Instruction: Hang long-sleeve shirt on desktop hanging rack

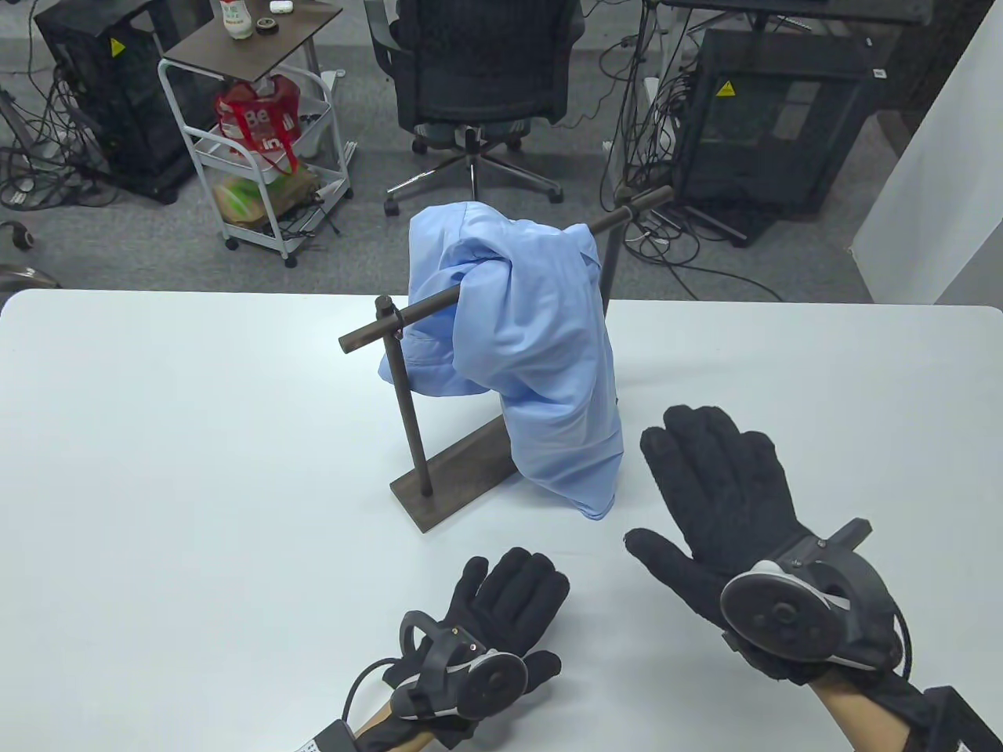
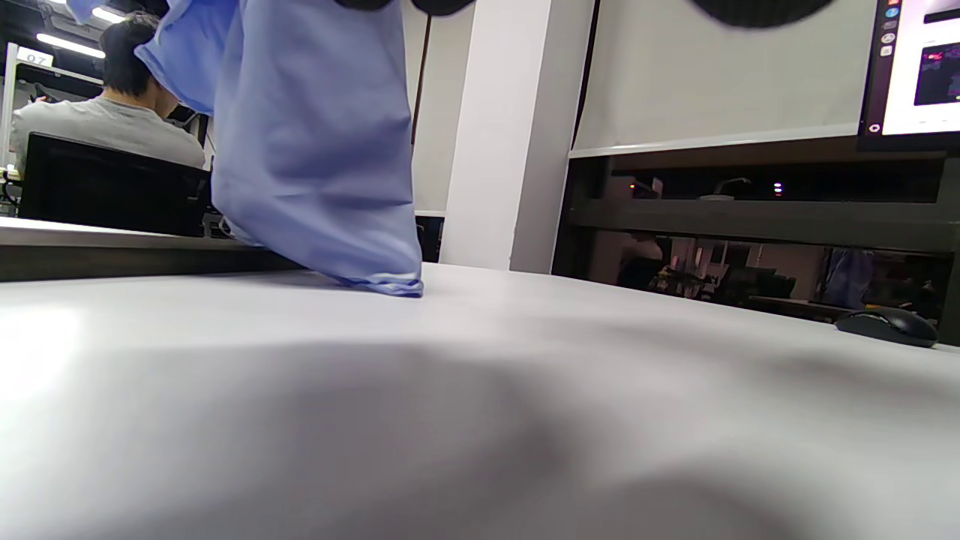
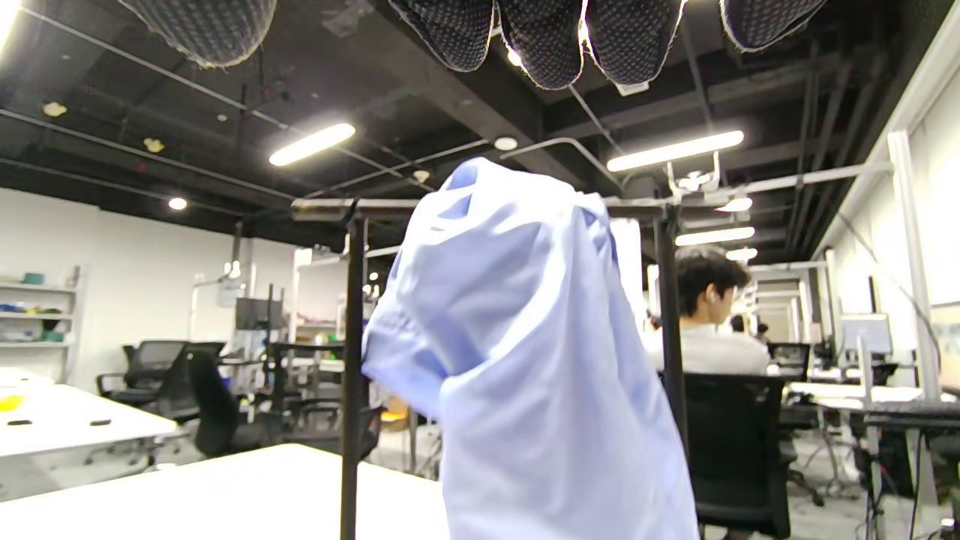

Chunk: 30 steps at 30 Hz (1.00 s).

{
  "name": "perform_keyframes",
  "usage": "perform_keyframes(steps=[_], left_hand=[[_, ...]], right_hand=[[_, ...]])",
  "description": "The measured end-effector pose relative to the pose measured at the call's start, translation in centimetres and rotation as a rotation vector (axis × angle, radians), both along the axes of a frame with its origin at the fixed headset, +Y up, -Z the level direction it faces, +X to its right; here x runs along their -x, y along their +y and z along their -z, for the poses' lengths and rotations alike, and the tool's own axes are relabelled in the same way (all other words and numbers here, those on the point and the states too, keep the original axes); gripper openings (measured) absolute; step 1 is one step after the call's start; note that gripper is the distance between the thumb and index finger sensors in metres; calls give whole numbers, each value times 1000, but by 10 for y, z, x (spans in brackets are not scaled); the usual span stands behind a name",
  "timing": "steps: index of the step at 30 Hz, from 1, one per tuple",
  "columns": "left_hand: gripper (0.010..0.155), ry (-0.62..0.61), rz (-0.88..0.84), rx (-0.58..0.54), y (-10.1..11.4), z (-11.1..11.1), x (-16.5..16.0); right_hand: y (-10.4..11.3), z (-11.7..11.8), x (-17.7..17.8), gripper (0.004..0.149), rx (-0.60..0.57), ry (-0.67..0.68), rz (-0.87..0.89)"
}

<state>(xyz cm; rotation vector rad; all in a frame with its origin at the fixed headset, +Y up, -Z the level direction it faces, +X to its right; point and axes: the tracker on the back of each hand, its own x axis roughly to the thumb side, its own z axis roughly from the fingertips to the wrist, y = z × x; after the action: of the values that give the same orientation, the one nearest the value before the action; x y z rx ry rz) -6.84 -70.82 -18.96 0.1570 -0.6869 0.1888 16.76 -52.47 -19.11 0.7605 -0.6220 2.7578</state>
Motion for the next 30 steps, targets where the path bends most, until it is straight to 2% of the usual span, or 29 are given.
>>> perform_keyframes(steps=[13,19,30], left_hand=[[87,6,3,2,-1,0,1],[87,11,7,5,-2,1,1],[87,12,10,6,-2,2,1]], right_hand=[[-90,-11,-9,79,128,37,-6],[-118,-18,-4,79,184,67,3],[-151,-17,1,79,246,78,-5]])
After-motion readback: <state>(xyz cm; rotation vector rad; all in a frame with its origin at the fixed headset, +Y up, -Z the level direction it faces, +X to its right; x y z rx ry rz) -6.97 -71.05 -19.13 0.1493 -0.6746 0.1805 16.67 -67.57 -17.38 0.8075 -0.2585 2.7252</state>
